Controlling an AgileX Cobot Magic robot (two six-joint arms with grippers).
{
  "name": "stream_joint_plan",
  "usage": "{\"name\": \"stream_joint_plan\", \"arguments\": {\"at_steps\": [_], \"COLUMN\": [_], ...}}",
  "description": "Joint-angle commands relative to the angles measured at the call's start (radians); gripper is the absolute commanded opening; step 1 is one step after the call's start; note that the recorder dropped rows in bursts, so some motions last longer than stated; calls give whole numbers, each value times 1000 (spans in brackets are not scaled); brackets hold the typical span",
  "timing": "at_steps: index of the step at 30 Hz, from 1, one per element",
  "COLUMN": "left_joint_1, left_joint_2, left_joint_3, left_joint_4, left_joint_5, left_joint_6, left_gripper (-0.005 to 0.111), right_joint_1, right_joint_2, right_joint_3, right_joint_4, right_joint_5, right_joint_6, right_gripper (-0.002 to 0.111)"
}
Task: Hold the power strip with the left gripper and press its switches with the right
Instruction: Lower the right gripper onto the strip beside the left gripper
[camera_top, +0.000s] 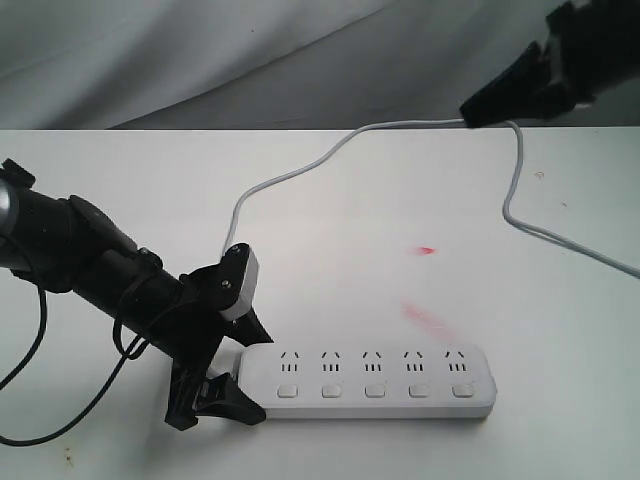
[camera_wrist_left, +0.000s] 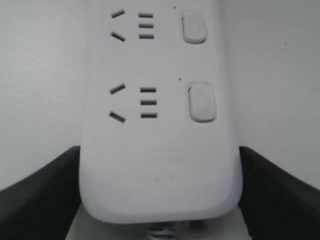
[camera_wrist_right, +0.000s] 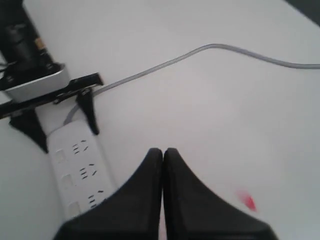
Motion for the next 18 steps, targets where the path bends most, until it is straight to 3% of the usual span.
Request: {"name": "stream_joint_plan", "arguments": {"at_steps": [1,13,18], "left_joint_1": [-5,-5,-5], "left_joint_2": [3,3,3], "left_joint_3": [-5,-5,-5], "left_joint_4": [-3,-3,-3], "left_joint_5": [-5,-5,-5], "left_joint_6": [-2,-2,-2], "left_gripper": [52,52,52], "right_joint_1": [96,268,353], "right_joint_2": [-2,-2,1], "right_joint_3": [103,321,431], "right_joint_4": [22,33,178], "right_joint_5": [-73,-374,-495], "right_joint_6": [-140,-247,-340], "right_gripper": [0,0,0]}}
